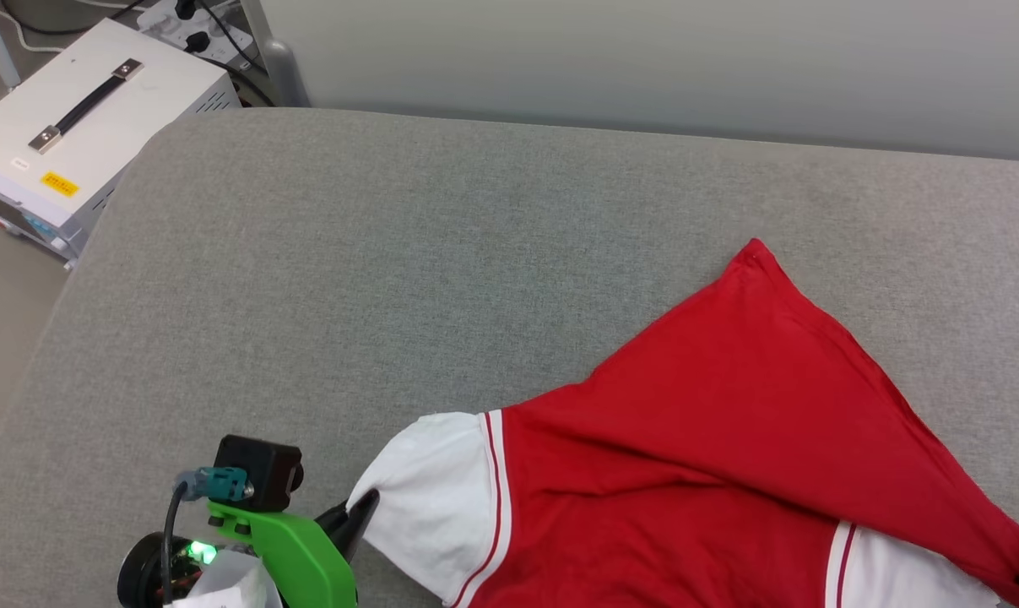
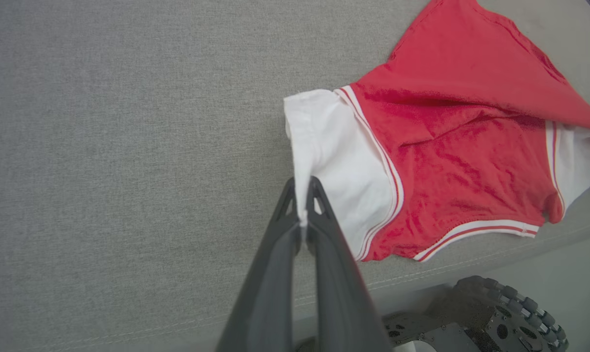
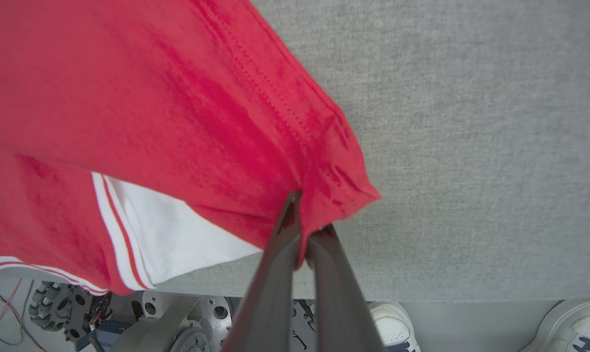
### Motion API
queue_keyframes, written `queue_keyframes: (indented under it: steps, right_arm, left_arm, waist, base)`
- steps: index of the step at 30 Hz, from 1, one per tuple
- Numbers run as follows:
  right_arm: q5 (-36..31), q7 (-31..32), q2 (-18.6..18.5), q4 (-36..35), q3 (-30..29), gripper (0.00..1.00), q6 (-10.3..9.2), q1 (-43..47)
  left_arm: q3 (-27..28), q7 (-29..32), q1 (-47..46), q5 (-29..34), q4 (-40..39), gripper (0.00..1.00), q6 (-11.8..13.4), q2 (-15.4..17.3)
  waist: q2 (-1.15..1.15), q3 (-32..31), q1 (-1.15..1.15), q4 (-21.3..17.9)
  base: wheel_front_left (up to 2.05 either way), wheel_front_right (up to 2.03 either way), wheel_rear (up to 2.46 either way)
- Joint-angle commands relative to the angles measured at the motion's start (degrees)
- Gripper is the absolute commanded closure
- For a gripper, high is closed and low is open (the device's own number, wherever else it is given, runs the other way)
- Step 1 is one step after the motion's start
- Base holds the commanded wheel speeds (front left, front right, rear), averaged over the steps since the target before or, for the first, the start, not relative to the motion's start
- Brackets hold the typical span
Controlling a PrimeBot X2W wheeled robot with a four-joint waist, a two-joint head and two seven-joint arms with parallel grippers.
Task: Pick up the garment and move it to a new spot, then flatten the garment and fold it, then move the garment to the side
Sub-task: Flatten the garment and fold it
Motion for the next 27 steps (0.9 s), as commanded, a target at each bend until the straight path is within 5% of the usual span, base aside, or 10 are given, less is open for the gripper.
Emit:
queue_keyframes:
  steps: [1,9,10,27]
  right_arm:
    - [0.2,0.4,0.6,-0.6,-0.4,1.00,-0.04,1.7]
    - [-0.8,0.5,2.5,-1.0,-0.9,1.00,-0.04,5.7]
    - [-0.8,0.0,2.5,-1.1,-1.0,0.00,-0.04,5.6]
    - [3.0,3.4,-0.1,-12.0,6.5,0.00,-0.04,-12.1]
  left_arm:
    - [0.0,-0.7,0.6,0.1,0.4,1.00,0.4,-0.7]
    - [-1.0,-2.0,0.2,0.3,1.6,1.00,-0.3,-2.3]
    - [-1.0,-2.1,0.0,0.4,1.6,1.00,-0.4,-2.4]
    - [-1.6,-2.2,-3.5,2.7,-1.6,1.00,-1.0,-2.4]
  waist:
    - [0.68,-1.3,0.01,-1.1]
    - [0.68,-1.8,0.01,-0.9]
    - [0.68,-1.8,0.01,-0.8]
    - [0.68,4.7,0.01,5.1]
  base:
    - [0.00,0.00,0.00]
    - [0.00,0.00,0.00]
    - [0.00,0.00,0.00]
    - [0.00,0.00,0.00]
